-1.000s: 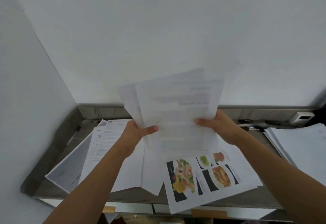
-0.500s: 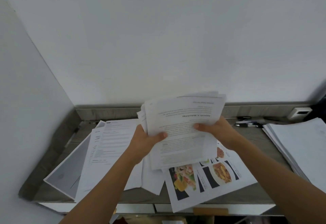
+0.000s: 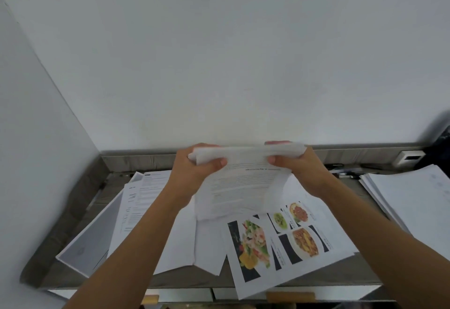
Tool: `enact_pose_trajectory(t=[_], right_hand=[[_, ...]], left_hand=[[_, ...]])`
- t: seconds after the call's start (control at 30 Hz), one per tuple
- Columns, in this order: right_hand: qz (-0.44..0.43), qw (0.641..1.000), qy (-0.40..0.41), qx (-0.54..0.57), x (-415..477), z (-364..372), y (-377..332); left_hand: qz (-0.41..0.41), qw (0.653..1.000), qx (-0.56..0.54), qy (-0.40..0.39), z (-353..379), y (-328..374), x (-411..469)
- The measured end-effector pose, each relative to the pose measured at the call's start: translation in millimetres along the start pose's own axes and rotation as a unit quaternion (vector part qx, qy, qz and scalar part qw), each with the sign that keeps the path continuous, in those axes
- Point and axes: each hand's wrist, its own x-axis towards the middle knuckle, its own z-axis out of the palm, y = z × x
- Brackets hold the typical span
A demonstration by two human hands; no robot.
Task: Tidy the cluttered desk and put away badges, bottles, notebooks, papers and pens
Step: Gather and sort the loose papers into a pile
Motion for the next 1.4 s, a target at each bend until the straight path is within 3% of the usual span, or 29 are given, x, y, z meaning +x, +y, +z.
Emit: enact_pose_trajectory(t=[0.23, 0.43, 0.6, 0.83, 0.93, 1.13, 1.4], right_hand=[[0.006, 1.0, -0.015, -0.005, 2.7, 14.1, 16.8], [-0.021, 0.998, 0.037, 0.036, 3.8, 7.3, -0.9], [0.002, 0.999, 0.04, 0.036, -13.4, -9.0, 5.5], [0.154, 0.986, -0.018, -0.063, -41.4, -34.7, 63.4], [0.169, 0.984, -0.024, -0.046, -50.3, -46.7, 71.2], [0.159, 0.984, 0.084, -0.006, -63.5, -124.7, 30.5], [0.196, 0.95, 0.196, -0.143, -123.1, -286.6, 34.2]], left_hand=[[0.012, 1.0, 0.004, 0.008, -3.8, -0.8, 6.8], [-0.098, 0.995, 0.008, -0.003, -2.3, -48.5, -9.1], [-0.123, 0.992, -0.037, 0.003, 18.4, -61.4, -18.7], [-0.184, 0.983, -0.011, -0.02, 45.3, -93.9, -39.1], [-0.187, 0.982, -0.006, -0.015, 61.8, -91.2, -35.2], [-0.16, 0.986, -0.013, -0.041, 145.7, -70.3, -18.8], [-0.222, 0.973, -0.001, -0.069, 310.5, -83.7, -35.5]])
